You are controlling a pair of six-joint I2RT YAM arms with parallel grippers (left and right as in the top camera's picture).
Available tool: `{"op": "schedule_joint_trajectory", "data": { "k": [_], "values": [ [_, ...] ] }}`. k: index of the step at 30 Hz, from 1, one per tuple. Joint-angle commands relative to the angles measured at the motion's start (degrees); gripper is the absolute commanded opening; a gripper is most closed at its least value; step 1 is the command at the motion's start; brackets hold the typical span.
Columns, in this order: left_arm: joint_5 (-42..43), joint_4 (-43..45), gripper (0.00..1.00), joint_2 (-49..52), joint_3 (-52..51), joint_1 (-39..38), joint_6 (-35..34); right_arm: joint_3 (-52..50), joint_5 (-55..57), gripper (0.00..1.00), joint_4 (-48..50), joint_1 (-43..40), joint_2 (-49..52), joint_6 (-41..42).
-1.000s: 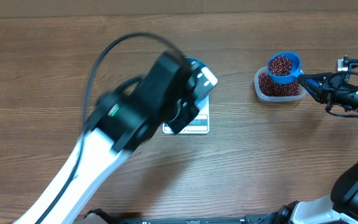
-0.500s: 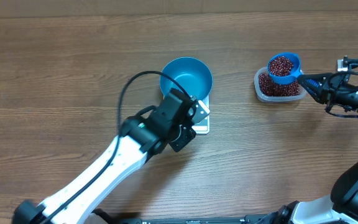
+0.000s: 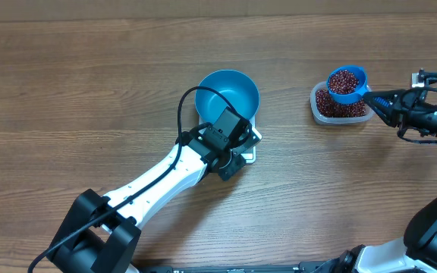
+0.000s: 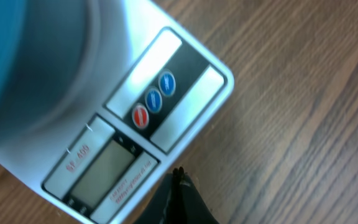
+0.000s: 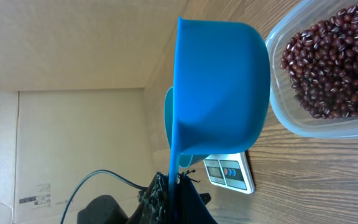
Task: Scoop item into bowl and weigh 150g on scale
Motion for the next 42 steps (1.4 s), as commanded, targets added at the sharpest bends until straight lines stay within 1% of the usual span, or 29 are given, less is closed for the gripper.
{"op": "schedule_joint_trajectory", "data": {
  "k": [1, 12, 18, 30, 42],
  "values": [
    [0.5, 2.1, 0.04, 0.1, -0.3, 0.0, -0.8, 0.7, -1.2, 0.04, 0.2, -0.3, 0.2, -0.7],
    [0.8, 2.6, 0.04, 1.0, -0.3, 0.0, -0.9, 0.7, -0.7, 0.04, 0.3, -0.3, 0.2, -0.7],
    [2.7, 2.2, 0.04, 1.0, -0.3, 0.0, -0.9, 0.7, -0.6, 0.04, 0.3, -0.3, 0.2, -0.7],
    [2.7, 3.7, 0.04, 1.8, -0.3, 0.0, -2.1, 0.7, 0.5, 0.04, 0.3, -0.3, 0.2, -0.7],
    [2.1, 2.5, 0.04, 2.4, 0.6, 0.0, -2.4, 0.7, 0.5, 0.04, 0.3, -0.3, 0.2, -0.7]
  ]
}}
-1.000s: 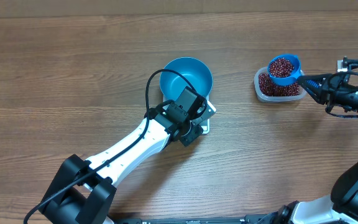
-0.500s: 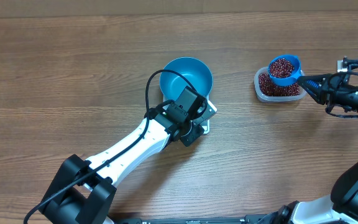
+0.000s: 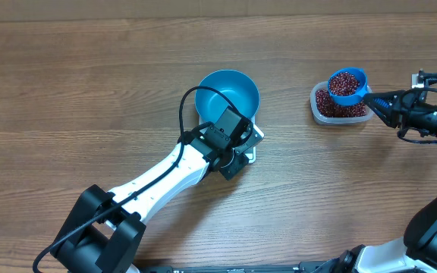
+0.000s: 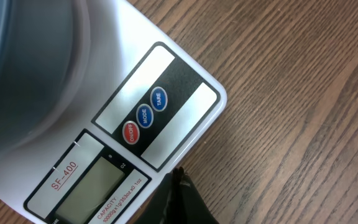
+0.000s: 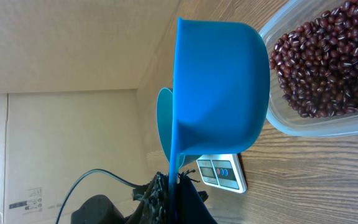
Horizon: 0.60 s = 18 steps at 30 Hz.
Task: Scoop item into bowl and weigh 150g on scale
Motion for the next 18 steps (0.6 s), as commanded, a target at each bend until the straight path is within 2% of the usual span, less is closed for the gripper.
{"op": "schedule_joint_trajectory", "data": {
  "k": [1, 9, 18],
  "values": [
    [0.0, 0.5, 0.04, 1.0, 0.6, 0.0, -0.9, 0.7, -1.4, 0.04, 0.3, -0.3, 0.2, -0.7],
    [-1.6, 3.0, 0.04, 2.6, 0.6, 0.0, -1.3, 0.7, -1.3, 0.04, 0.3, -0.3, 0.2, -0.7],
    [-6.0, 4.0, 0.04, 3.2, 0.6, 0.0, -7.5, 0.7, -0.8, 0.04, 0.4, -0.3, 0.2, -0.7]
  ]
}}
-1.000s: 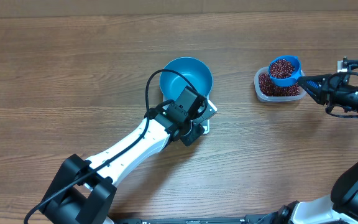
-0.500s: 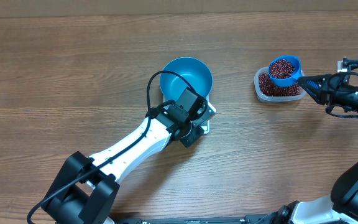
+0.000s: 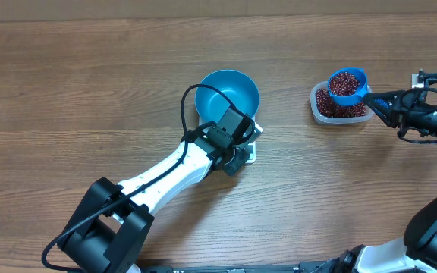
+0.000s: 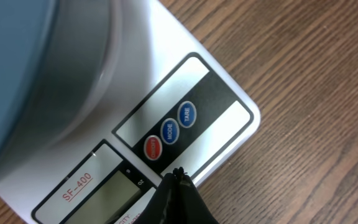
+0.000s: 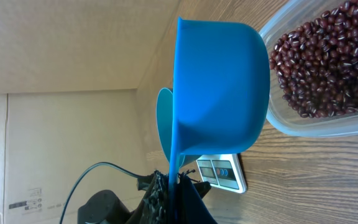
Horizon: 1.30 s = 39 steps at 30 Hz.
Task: Scoop item into bowl and weigh 150g on scale
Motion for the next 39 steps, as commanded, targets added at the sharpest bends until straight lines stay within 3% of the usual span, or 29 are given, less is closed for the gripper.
{"op": "schedule_joint_trajectory", "data": {
  "k": [1, 39],
  "values": [
    [-2.4, 0.5, 0.04, 0.5, 0.5, 0.1, -3.1, 0.7, -0.6, 0.04, 0.3, -0.3, 0.2, -0.7],
    [-3.1, 5.0, 0.04, 5.2, 0.5, 0.0, -3.1, 0.7, 0.1, 0.04, 0.3, -0.2, 0.2, -1.2]
  ]
}}
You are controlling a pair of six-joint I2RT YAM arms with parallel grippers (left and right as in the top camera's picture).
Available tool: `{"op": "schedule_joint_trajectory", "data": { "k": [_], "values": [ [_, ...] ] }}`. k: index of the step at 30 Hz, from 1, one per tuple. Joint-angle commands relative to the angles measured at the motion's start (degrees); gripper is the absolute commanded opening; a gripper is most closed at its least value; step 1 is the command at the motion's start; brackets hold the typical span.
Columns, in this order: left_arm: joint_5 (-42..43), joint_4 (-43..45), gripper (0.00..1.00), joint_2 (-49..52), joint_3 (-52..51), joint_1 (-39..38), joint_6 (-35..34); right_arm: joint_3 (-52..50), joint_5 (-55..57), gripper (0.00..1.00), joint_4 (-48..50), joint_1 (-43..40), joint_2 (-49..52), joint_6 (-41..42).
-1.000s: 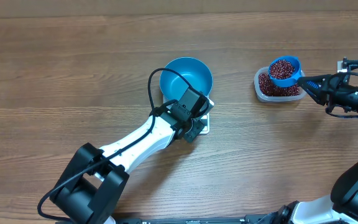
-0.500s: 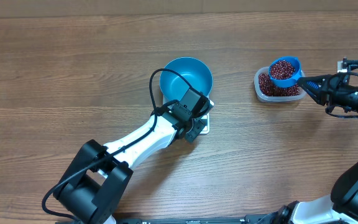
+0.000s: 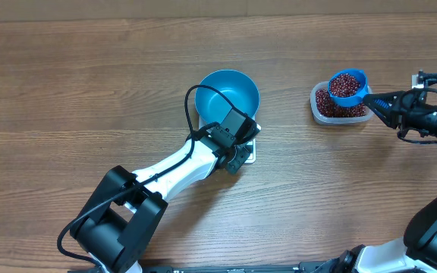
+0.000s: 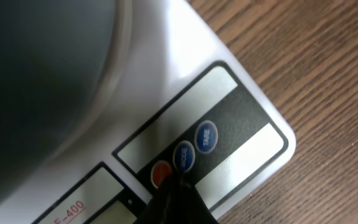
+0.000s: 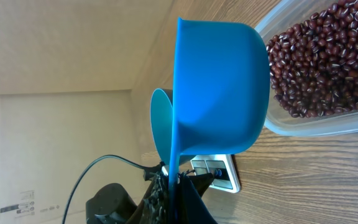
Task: Scoop item into bowl and weigh 150g on scale
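Note:
An empty blue bowl (image 3: 227, 94) stands on the white scale (image 4: 166, 56) at mid-table. My left gripper (image 4: 178, 186) is shut, its tips down on the scale's panel at the red button (image 4: 160, 175), beside the two blue buttons (image 4: 206, 137). My right gripper (image 5: 174, 186) is shut on the handle of a blue scoop (image 5: 222, 87). The scoop (image 3: 347, 86), full of red beans, hangs above the clear bean container (image 3: 332, 108) at the right.
The left arm (image 3: 165, 178) stretches from the lower left up to the scale. The scale's display (image 4: 79, 199) lies left of the buttons. Bare wooden table (image 3: 74, 83) surrounds the scale and the container.
My left gripper has moved forward and down, from just short of the button strip to touching the red button. The right gripper and scoop have hardly moved.
The left gripper, shut, hovered near the scale's front corner, then sat lower and closer to the panel, then crept toward the buttons, and now rests on the red one. All along the right gripper has held the bean-filled scoop above the container.

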Motion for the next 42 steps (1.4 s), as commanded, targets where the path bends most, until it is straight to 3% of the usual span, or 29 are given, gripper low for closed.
{"op": "schedule_joint_trajectory", "data": {
  "k": [1, 42],
  "values": [
    [-1.2, 0.9, 0.04, 0.6, 0.5, 0.0, -0.7, 0.7, -1.3, 0.04, 0.3, -0.2, 0.2, -0.9],
    [-2.9, 2.8, 0.04, 1.2, -0.6, 0.0, -1.8, 0.7, -1.3, 0.04, 0.0, 0.1, 0.2, -1.6]
  ]
}}
